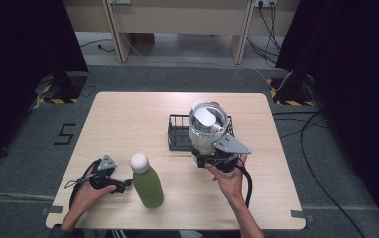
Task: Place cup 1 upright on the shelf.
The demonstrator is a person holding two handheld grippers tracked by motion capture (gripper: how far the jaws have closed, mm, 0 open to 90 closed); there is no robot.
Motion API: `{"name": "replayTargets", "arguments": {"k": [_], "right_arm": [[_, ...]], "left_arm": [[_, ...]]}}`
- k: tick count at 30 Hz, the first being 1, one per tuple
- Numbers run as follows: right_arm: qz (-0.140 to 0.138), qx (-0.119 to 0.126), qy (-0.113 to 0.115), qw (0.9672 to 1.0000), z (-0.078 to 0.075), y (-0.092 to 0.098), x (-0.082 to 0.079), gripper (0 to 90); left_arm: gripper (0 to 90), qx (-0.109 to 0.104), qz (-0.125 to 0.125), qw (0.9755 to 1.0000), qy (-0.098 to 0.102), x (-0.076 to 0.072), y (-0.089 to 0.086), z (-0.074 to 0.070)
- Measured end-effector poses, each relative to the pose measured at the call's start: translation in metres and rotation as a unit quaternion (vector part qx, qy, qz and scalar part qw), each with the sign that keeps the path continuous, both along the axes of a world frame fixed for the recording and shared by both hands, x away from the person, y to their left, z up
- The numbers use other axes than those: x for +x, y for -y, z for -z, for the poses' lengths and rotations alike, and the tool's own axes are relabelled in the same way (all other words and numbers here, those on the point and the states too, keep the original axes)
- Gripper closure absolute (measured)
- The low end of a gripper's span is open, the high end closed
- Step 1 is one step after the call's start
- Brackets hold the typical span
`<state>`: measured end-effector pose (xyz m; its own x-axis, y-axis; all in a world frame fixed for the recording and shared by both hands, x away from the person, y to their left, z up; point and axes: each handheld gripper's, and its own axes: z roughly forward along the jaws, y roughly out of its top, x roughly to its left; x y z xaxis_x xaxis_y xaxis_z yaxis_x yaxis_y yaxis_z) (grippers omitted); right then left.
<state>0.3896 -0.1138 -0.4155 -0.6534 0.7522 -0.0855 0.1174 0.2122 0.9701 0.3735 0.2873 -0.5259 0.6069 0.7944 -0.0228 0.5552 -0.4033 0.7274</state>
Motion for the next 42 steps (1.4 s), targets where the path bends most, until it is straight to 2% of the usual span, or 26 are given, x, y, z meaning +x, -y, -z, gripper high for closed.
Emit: {"name": "replayTargets", "arguments": {"k": [5, 6, 11, 16, 22, 25, 33, 42], "right_arm": [[0.007, -0.006, 0.004, 1.0, -0.012, 0.004, 0.005, 10.4], [0.011, -0.011, 0.001, 0.9999, -0.018, 0.005, 0.008, 10.4], [0.014, -0.012, -0.007, 0.9998, -0.026, 0.009, 0.016, 10.4], [0.02, -0.003, -0.001, 0.9998, -0.033, 0.012, 0.026, 10.4], [0.028, -0.008, 0.008, 0.9996, -0.043, 0.013, 0.034, 10.4], [0.037, -0.007, 0.007, 0.9992, -0.047, 0.014, 0.043, 10.4], [0.052, -0.007, 0.002, 0.9986, -0.047, 0.017, 0.059, 10.4], [0.081, -0.008, 0.001, 0.9967, -0.046, 0.026, 0.077, 10.4]], "left_arm": [[0.0, -0.001, 0.0, 1.0, 0.0, 0.0, 0.0, 0.0], [0.0, 0.0, 0.0, 1.0, 0.0, 0.0, 0.0, 0.0], [0.0, -0.001, 0.0, 1.0, 0.0, 0.001, 0.0, 0.0], [0.0, -0.001, 0.0, 1.0, 0.0, 0.001, 0.0, 0.0], [0.0, -0.001, 0.0, 1.0, 0.0, 0.001, 0.0, 0.0], [0.0, -0.001, 0.0, 1.0, 0.0, 0.001, 0.0, 0.0], [0.0, -0.001, 0.0, 1.0, 0.0, 0.001, 0.0, 0.0], [0.0, -0.001, 0.0, 1.0, 0.0, 0.001, 0.0, 0.0]]}}
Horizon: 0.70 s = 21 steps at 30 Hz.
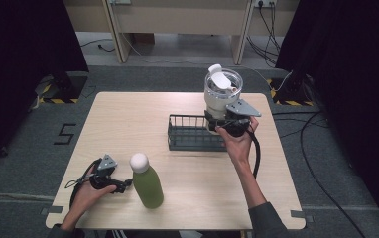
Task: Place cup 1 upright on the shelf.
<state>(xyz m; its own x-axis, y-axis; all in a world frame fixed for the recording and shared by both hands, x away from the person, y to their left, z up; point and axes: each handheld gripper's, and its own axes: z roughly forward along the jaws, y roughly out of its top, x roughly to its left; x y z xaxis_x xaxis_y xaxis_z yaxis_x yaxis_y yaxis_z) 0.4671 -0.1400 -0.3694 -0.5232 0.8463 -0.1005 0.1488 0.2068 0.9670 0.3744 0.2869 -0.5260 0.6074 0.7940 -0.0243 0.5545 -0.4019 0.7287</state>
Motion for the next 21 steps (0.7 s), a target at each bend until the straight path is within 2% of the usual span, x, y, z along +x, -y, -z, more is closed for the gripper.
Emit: {"name": "replayTargets", "arguments": {"k": [5, 21], "right_arm": [[0.012, -0.01, 0.001, 0.9999, 0.002, 0.005, 0.008, 10.4], [0.022, -0.003, -0.013, 0.9997, 0.019, 0.003, 0.023, 10.4]], "left_arm": [[0.0, 0.0, 0.0, 1.0, 0.0, 0.0, 0.0, 0.0], [0.0, 0.001, 0.0, 1.0, 0.0, 0.0, 0.0, 0.0]]}}
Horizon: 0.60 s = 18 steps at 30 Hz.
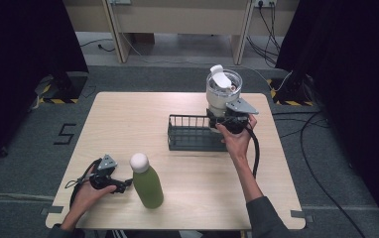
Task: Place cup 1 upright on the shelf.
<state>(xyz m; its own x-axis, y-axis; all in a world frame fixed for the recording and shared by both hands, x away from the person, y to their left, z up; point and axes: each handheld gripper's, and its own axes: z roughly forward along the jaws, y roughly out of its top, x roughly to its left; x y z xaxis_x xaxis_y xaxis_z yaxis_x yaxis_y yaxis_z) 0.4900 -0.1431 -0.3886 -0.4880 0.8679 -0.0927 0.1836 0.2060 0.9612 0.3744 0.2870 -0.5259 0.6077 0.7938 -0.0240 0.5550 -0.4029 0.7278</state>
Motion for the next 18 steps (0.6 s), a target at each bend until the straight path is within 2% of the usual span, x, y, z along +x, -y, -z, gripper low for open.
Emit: {"name": "replayTargets", "arguments": {"k": [4, 18], "right_arm": [[-0.002, -0.006, -0.002, 1.0, 0.006, -0.001, 0.002, 10.4], [0.003, -0.001, -0.012, 0.9999, 0.023, 0.001, 0.005, 10.3]], "left_arm": [[0.0, 0.0, 0.0, 1.0, 0.0, 0.0, 0.0, 0.0], [0.0, 0.0, 0.0, 1.0, 0.0, 0.0, 0.0, 0.0]]}}
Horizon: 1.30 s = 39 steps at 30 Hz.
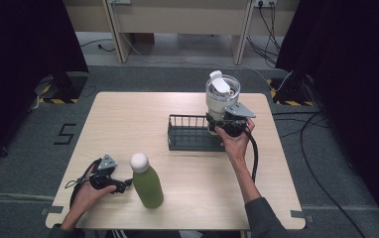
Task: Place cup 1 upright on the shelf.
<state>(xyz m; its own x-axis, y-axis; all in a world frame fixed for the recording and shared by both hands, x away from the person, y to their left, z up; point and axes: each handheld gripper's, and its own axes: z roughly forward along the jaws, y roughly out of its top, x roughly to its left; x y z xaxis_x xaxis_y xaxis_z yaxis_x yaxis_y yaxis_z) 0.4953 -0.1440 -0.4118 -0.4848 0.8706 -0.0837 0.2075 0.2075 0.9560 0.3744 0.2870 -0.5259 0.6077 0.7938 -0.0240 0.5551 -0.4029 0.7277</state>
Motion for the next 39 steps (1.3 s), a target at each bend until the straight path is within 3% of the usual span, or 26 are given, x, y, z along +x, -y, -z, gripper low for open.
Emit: {"name": "replayTargets", "arguments": {"k": [28, 39], "right_arm": [[0.007, 0.001, -0.018, 0.9998, 0.03, 0.001, 0.002, 10.3], [0.003, 0.008, -0.008, 0.9999, 0.036, 0.003, 0.0, 10.1]], "left_arm": [[0.0, 0.0, 0.0, 1.0, 0.0, 0.0, 0.0, 0.0], [0.0, 0.0, 0.0, 1.0, 0.0, 0.0, 0.0, 0.0]]}}
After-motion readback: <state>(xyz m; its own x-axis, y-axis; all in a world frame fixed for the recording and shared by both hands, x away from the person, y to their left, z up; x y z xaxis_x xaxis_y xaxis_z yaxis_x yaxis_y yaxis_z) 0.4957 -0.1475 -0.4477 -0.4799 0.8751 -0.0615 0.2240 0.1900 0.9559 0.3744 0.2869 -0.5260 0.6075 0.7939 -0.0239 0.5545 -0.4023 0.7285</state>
